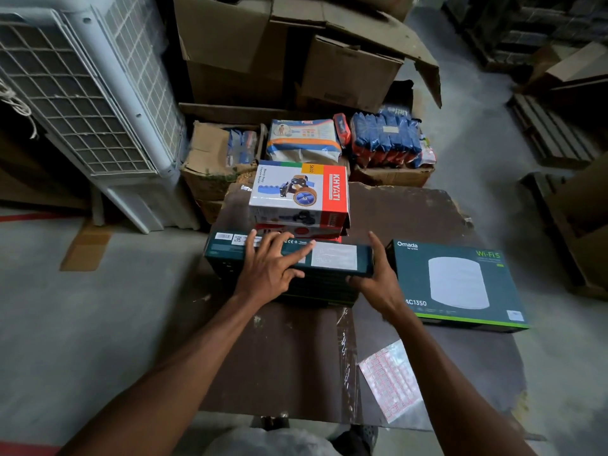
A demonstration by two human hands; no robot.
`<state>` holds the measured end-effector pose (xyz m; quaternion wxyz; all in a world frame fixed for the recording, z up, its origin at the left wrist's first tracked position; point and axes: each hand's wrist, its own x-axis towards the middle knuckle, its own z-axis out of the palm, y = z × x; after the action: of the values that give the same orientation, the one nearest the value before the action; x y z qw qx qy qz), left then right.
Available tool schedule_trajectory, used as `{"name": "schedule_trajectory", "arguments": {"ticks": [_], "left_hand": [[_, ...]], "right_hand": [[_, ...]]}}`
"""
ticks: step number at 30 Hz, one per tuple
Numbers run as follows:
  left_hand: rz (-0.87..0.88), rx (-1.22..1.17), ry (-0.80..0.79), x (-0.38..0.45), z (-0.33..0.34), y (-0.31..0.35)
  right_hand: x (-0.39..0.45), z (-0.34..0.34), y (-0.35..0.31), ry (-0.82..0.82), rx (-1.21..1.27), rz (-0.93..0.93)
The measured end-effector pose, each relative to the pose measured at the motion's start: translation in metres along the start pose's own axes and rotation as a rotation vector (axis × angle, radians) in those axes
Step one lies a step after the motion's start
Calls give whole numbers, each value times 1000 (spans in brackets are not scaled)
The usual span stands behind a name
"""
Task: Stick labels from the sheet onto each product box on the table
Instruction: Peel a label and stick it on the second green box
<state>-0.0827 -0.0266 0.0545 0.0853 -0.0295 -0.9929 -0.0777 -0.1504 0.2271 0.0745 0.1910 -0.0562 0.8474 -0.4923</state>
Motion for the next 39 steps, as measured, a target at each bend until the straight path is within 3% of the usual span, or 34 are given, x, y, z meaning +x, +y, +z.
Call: {"name": "schedule_trajectory", "arguments": {"ticks": [5,8,14,19,23,30,34,39], "left_hand": [[-4,3,-79,-5,18,14],[3,-34,-52,-1,20,19],[-52,-150,-97,12,9,8],[-364,-26,-311,2,-9,-18],[-562,-200,-477,0,-16,-33],[-468,-300,-248,1,-19,-32],[-454,-331,-215,-8,-19,-25],[-661,-569,-192,-14,-28,-32]], "right_hand": [[5,-7,-15,26,-92,23],[14,-3,-19,19,-168,149],[41,0,-10,103,-9,450],[44,-6,-12,40,93,590],[45,-9,-11,38,106,620],[40,-17,-11,97,126,598],[35,-20,-5,136,102,535],[16,-20,8,-7,101,590]]}}
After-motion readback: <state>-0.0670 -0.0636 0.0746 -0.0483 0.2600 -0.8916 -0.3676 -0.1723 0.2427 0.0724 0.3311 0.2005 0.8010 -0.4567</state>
